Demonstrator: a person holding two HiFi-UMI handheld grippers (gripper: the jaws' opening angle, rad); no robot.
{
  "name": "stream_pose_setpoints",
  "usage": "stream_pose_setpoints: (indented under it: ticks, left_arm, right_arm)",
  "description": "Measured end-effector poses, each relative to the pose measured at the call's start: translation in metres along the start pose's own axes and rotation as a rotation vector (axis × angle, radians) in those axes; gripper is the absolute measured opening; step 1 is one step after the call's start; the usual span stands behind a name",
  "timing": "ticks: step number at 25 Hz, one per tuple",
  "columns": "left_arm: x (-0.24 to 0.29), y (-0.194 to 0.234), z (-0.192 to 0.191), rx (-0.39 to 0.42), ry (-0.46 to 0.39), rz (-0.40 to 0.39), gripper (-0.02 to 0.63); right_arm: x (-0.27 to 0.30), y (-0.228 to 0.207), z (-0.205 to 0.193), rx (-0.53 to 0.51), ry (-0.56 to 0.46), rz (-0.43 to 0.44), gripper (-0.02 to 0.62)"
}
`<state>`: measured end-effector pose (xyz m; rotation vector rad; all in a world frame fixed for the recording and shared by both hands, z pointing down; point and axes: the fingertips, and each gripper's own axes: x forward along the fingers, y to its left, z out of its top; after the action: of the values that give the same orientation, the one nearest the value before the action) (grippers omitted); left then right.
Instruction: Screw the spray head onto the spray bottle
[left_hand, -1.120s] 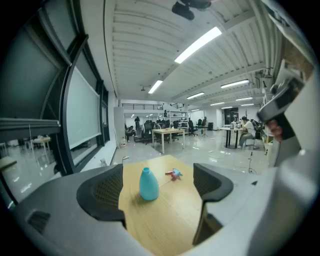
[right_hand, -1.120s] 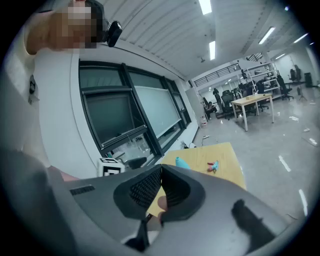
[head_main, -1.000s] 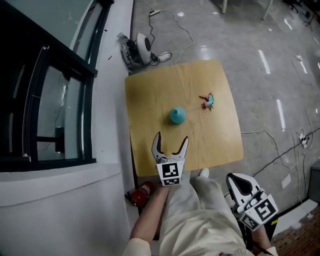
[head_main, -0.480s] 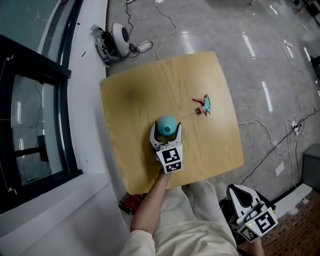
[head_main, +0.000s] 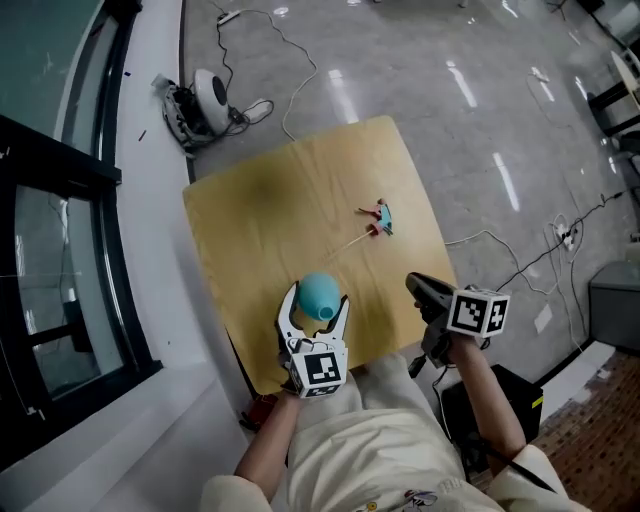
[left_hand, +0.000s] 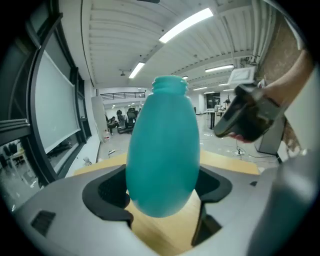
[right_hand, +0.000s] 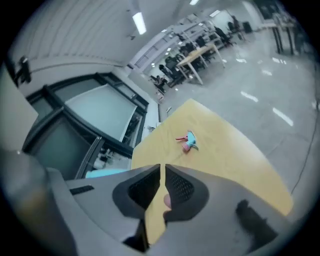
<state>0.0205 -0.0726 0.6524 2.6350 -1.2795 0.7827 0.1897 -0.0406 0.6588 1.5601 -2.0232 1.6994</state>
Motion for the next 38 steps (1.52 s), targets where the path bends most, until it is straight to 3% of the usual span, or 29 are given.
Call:
stream_pose_setpoints:
  ticks: [1, 4, 6, 8, 13, 18, 23, 24, 28, 34, 38]
  left_arm:
    - [-0.01, -0.001, 0.006, 0.009, -0.004, -0.018, 0.403]
    - [-0.035, -0.001, 0.016, -0.01, -0.011, -0.068, 0.403]
    - [-0.045, 0.0, 0.019, -0.026, -0.014, -0.088, 0.403]
    - [-0.049, 0.002, 0.022, -0.022, -0.016, -0.098, 0.403]
    - [-0.043, 0.007, 0.032, 0.011, -0.021, -0.113, 0.403]
    - [-0.038, 0.014, 0.038, 0.022, -0.028, -0.095, 0.403]
    - [-0.039, 0.023, 0.035, 0.022, -0.016, -0.078, 0.403]
    - [-0.038, 0.024, 0.034, 0.027, -0.016, -0.076, 0.403]
    - [-0.037, 0.026, 0.029, 0.078, 0.02, -0.079, 0.403]
    - [-0.043, 0.012, 0.048, 0.089, 0.011, -0.152, 0.403]
    - [-0.052, 0.019, 0.064, 0.038, 0.033, -0.133, 0.403]
  right_arm:
    - [0.014, 0.0, 0.008, 0.104, -0.002, 0.024, 0.019]
    - [0.054, -0.006, 0.017, 0.478, 0.003, 0.066, 0.123]
    - [0.077, -0.014, 0.021, 0.651, -0.003, 0.043, 0.127]
    - [0.099, -0.026, 0.026, 0.707, 0.002, -0.027, 0.127]
    - [0.121, -0.061, 0.03, 0.847, 0.027, -0.305, 0.177]
    - [0.146, -0.084, 0.03, 0.955, 0.069, -0.438, 0.187]
    - [0.154, -0.108, 0.027, 0.97, 0.076, -0.59, 0.181]
    - [0.155, -0.109, 0.027, 0.976, 0.074, -0.599, 0.143]
    - [0.158, -0.103, 0.025, 0.896, 0.096, -0.581, 0.13]
    - [0.138, -0.08, 0.032, 0.664, 0.12, -0.472, 0.129]
    - [0.111, -0.012, 0.066, 0.475, 0.076, -0.262, 0.129]
